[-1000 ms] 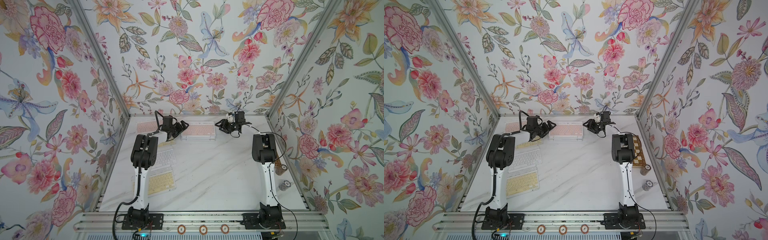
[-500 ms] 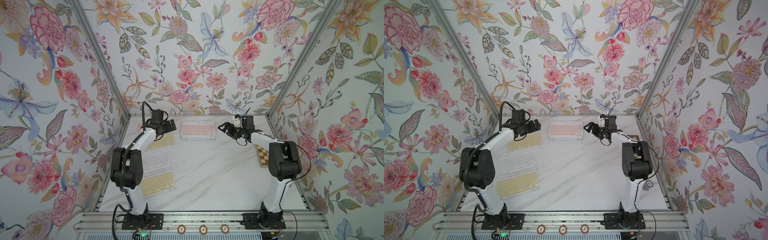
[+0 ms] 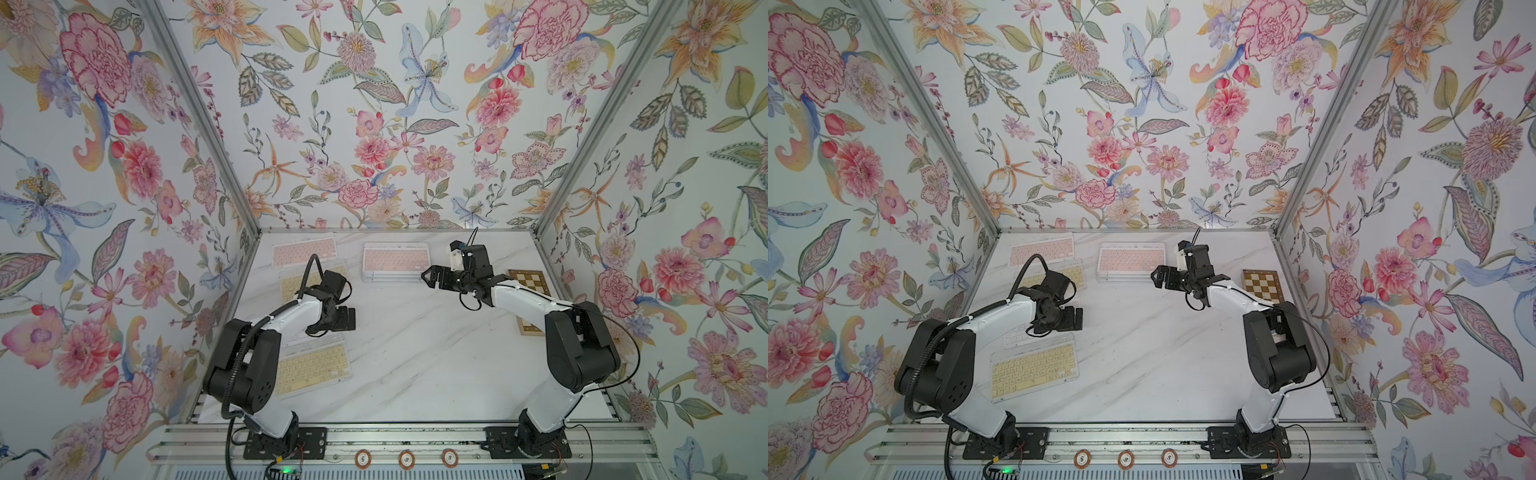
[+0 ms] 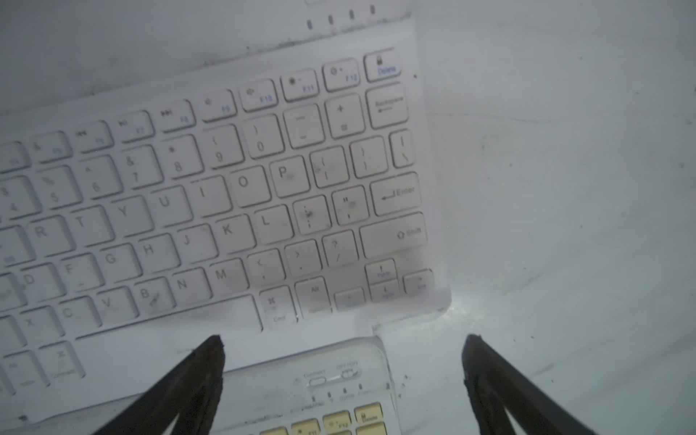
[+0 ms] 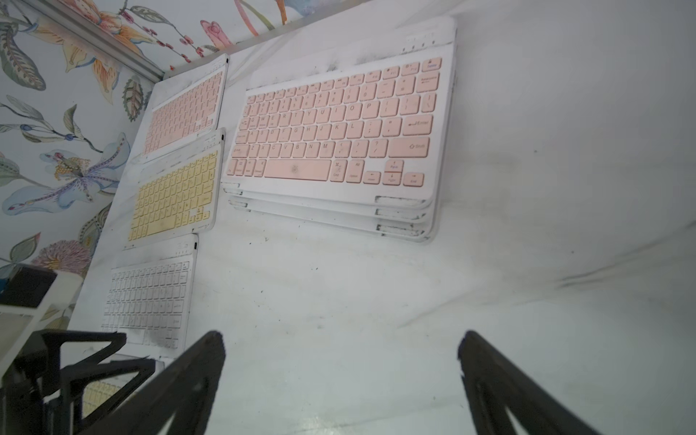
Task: Stack the numeric keypads
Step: Move the numeric keypad to the center of the board.
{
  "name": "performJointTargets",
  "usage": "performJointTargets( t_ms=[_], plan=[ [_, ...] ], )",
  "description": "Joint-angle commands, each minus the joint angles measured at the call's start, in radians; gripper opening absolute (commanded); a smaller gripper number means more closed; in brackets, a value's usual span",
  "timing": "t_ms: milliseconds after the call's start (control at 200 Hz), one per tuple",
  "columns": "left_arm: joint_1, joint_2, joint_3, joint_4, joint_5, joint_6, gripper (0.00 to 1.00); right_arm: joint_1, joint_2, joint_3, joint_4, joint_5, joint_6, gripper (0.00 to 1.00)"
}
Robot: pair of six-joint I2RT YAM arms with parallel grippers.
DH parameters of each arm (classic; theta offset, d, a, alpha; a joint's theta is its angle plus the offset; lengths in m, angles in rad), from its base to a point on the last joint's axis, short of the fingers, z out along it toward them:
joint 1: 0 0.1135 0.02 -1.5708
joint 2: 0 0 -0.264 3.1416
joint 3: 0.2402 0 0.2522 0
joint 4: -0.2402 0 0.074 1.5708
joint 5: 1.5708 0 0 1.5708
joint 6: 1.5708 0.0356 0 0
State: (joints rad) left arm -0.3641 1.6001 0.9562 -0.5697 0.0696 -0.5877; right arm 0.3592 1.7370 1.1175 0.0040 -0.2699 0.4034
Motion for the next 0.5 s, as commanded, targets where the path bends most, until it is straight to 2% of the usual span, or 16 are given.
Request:
performJointTargets(
  t_ms=[0,95,210,335,495],
  plan=[
    [-0.051,-0.015,-0.029,-0.028,0.041,-0.016,0.99,-0.009,-0.033,-0.035,-0.023,0.077,-0.030,0.99],
    [-0.095,-0.011,-0.051,-0.026,0.094,-0.024,0.99,-0.012,-0.047,-0.052,-0.028,0.079,-0.028,0.99],
    [-0.134,-0.018,-0.053,-0.070,0.079,-0.025,0.99,-0.016,-0.066,-0.076,-0.029,0.088,-0.030,0.99],
    [-0.154,-0.068,-0.076,-0.065,0.116,-0.037,0.99,-0.028,-0.073,-0.091,-0.026,0.077,-0.019,0.99],
    [-0.179,-0.029,-0.110,-0.020,0.171,-0.038,0.99,-0.038,-0.081,-0.104,-0.012,0.053,0.005,0.99]
  ],
)
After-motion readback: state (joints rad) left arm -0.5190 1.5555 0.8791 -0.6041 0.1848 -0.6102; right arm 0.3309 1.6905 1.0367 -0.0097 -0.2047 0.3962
